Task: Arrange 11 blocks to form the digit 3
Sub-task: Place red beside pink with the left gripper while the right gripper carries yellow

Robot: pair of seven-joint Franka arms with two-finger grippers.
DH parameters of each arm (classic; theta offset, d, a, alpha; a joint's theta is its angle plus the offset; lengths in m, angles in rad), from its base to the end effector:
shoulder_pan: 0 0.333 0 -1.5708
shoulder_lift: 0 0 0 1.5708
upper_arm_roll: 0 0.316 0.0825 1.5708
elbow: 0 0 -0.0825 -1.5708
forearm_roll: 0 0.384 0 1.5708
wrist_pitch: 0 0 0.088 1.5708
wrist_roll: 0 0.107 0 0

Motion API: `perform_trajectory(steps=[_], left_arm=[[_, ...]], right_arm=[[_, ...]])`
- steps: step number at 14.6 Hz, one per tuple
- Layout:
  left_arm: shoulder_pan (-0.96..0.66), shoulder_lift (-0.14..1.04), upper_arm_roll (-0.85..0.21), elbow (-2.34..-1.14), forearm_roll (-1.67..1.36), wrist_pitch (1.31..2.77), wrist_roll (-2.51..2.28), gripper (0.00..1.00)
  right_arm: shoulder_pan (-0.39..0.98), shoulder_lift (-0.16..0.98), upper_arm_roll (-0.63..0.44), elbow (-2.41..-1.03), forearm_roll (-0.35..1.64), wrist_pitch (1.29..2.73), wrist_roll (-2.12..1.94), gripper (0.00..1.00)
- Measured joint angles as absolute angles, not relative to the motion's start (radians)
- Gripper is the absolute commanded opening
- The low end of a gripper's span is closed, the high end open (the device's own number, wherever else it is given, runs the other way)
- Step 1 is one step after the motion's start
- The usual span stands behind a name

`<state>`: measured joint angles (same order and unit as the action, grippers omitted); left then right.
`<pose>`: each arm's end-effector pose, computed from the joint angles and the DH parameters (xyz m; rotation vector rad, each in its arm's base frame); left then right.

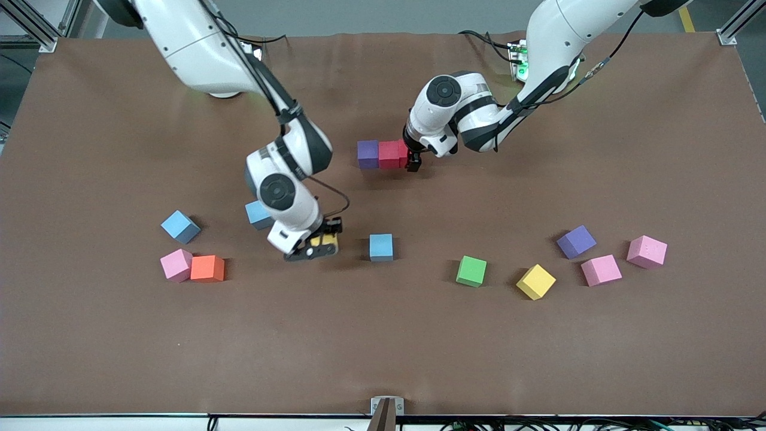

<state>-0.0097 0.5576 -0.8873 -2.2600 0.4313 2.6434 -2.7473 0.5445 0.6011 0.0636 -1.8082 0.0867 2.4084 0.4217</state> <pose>0.3197 -0.4376 0.2103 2.1882 2.1695 -0.3441 0.5372 0.3711 0.2102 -3.0546 -0.1694 0.0716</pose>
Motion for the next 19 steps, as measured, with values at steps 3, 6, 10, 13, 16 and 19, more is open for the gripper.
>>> perform_trajectory(steps=[3, 6, 10, 13, 16, 19], left_arm=[[-0.001, 0.518, -0.923, -2.244, 0.43, 2.598, -2.751, 1.0], [-0.001, 0.482, -0.952, -2.2, 0.424, 2.499, -2.762, 1.0], [0.0, 0.467, -0.963, -2.081, 0.421, 2.36, -2.761, 1.0], [0.002, 0.467, -0.962, -2.014, 0.421, 2.301, -2.75, 1.0], [0.028, 0.467, -0.955, -1.962, 0.424, 2.224, -2.713, 1.0], [0.097, 0.468, -0.95, -1.915, 0.43, 2.198, -2.645, 1.0]], right_arm=[[0.628, 0.558, 0.062, -1.9, 0.098, 2.459, 0.514, 0.33], [0.667, 0.536, 0.062, -1.936, 0.1, 2.458, 0.573, 0.33], [0.707, 0.533, 0.061, -1.942, 0.1, 2.458, 0.623, 0.33], [0.722, 0.532, 0.061, -1.943, 0.1, 2.458, 0.64, 0.33], [0.738, 0.53, 0.061, -1.943, 0.1, 2.445, 0.68, 0.34], [0.755, 0.528, 0.06, -1.944, 0.1, 2.431, 0.7, 0.34]])
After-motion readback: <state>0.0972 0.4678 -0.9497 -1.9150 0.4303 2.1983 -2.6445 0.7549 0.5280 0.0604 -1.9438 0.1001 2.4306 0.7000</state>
